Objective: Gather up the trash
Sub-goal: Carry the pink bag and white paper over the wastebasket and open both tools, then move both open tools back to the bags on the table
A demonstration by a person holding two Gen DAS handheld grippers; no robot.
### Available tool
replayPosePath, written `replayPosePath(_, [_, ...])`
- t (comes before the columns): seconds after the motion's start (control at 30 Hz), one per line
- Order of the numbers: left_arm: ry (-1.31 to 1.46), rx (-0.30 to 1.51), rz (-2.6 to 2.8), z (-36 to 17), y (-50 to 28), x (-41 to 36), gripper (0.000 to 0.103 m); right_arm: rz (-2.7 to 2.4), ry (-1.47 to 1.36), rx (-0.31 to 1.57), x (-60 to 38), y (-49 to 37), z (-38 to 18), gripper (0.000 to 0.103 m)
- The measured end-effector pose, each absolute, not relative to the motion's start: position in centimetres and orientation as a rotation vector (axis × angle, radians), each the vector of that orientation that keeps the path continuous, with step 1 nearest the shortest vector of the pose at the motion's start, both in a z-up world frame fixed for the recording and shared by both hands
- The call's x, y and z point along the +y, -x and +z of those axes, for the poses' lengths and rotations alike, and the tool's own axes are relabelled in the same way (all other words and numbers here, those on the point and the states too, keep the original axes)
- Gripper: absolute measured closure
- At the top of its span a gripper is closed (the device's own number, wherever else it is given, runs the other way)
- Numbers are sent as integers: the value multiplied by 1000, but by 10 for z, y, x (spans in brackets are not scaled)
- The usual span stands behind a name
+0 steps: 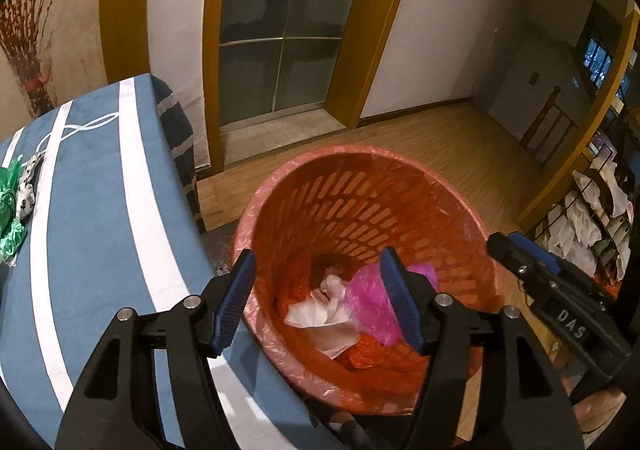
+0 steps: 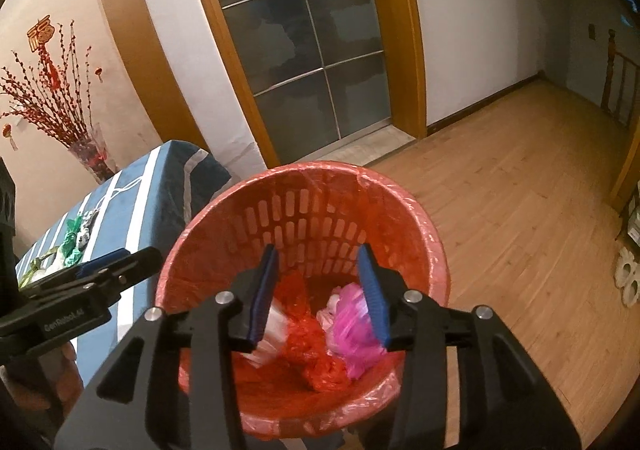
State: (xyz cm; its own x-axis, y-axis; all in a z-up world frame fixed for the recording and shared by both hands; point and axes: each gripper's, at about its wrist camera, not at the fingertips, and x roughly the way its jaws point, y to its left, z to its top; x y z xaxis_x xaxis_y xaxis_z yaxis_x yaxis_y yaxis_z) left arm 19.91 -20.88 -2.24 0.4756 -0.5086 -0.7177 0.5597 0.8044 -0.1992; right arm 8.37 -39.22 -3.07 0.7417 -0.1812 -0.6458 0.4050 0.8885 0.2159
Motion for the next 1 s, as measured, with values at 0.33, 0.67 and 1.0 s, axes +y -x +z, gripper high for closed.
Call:
replayPosePath(0.33, [-81, 831, -594, -19, -196, -183, 36, -323, -318, 661, -376, -83, -25, 54])
replayPosePath(0.67, [-46, 795, -490, -13, -194, -116, 36, -257, -267, 658, -337, -92, -11, 54])
replayPosePath(1.0, [60, 730, -298, -6, -192, -10, 33, -99, -183, 672, -248, -123, 2, 54])
